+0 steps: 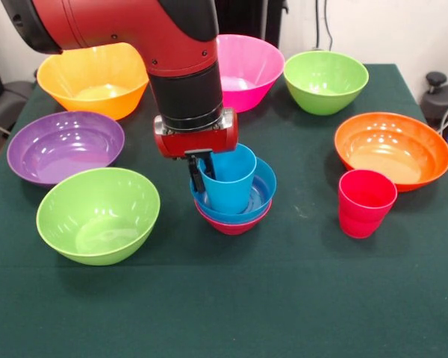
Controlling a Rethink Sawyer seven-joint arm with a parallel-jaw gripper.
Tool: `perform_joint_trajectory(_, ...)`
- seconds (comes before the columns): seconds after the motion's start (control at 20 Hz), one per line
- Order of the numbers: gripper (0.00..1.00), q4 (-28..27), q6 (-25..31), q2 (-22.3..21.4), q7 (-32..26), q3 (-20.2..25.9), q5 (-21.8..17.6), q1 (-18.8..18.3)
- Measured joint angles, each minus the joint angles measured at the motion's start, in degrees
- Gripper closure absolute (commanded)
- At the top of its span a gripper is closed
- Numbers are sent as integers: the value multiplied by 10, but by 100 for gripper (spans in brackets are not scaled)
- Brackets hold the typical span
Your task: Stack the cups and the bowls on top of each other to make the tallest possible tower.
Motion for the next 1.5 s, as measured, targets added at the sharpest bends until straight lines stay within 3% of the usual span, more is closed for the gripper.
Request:
perform_joint_trajectory(0.9, 100, 0, 0, 1, 0, 1, -2, 0)
perform_joint_trajectory(0.95, 0, 0, 0, 1, 0, 1, -3, 0)
perform_joint_trajectory(1.5, 0, 0, 0, 1, 0, 1, -5, 0)
